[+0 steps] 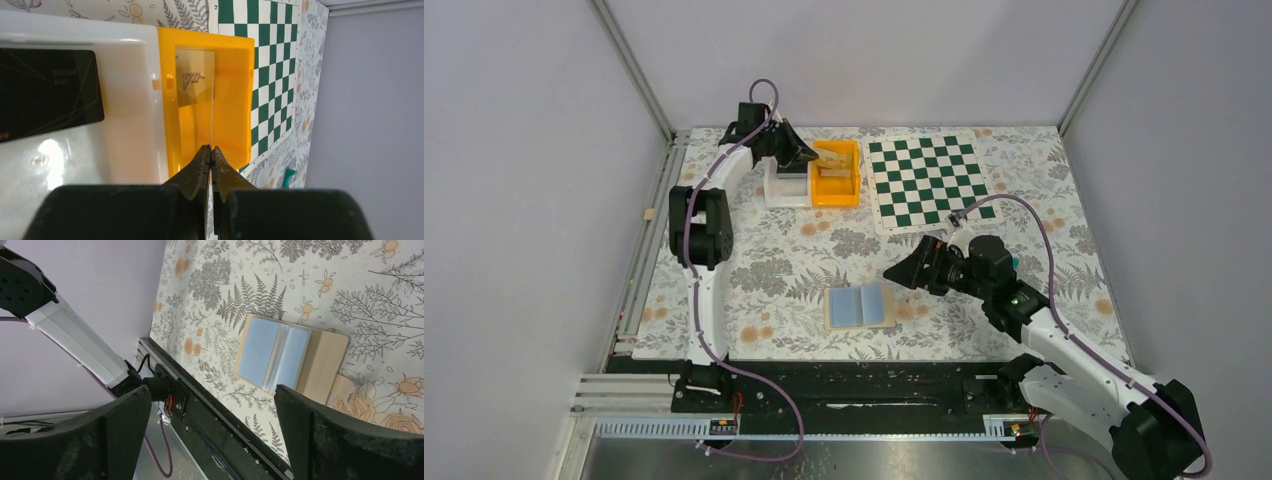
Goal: Take the credit cards out of the card holder
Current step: Place the credit card in the storage box.
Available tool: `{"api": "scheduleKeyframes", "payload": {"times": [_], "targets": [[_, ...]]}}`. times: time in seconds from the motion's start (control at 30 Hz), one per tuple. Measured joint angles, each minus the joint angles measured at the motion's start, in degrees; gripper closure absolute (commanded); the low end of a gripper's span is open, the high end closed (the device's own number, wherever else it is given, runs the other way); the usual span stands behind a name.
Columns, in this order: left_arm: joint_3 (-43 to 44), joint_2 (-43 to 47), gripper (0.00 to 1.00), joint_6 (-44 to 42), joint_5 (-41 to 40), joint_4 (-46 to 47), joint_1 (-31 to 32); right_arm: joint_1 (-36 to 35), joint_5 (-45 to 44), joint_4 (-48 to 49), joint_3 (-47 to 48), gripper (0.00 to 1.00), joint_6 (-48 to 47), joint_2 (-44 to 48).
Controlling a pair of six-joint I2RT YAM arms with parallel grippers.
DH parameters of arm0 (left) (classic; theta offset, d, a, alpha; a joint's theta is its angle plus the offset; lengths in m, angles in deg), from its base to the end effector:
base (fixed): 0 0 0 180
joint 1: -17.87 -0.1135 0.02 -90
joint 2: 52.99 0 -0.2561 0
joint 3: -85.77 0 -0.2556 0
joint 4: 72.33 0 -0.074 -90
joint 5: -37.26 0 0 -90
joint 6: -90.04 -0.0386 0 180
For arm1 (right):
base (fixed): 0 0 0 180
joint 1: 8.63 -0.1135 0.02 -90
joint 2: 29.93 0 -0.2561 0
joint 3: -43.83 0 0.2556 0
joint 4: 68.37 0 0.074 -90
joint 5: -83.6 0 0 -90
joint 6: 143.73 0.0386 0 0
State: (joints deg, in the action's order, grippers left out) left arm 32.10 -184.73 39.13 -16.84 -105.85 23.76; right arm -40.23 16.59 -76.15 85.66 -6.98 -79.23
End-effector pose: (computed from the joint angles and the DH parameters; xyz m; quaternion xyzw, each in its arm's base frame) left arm 0.5217 -0.0766 0.2143 -0.1179 0.8606 -0.4138 0.2725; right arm 0.1728 0.1240 0.2456 -0.0173 0.7879 0.4985 0.3611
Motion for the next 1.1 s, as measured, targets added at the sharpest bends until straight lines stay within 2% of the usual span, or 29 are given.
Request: {"api": "scheduleKeyframes", "payload": {"times": [0.23,0.63,0.8,1.1], "targets": [[2.08,-5.73,1.0,2.43,2.36,3.69,0.61,0.0,0.07,0.04,0.33,0.01,-0.02,-3.28],[5.07,-8.2,0.98,4.63,2.45,9.62,1.81,0.0,0.02,0.48,0.85,0.01,-0.04,-3.63],[5.95,-9.79,0.88,5.31,1.81,11.37,1.84,0.0,0.0,0.5,0.85,0.0,-0.07,-3.98],[6.05,-10.29,0.76,6.51,1.09,13.27,2.05,0.0,0.0,0.48,0.85,0.01,-0.07,-4.11]]}}
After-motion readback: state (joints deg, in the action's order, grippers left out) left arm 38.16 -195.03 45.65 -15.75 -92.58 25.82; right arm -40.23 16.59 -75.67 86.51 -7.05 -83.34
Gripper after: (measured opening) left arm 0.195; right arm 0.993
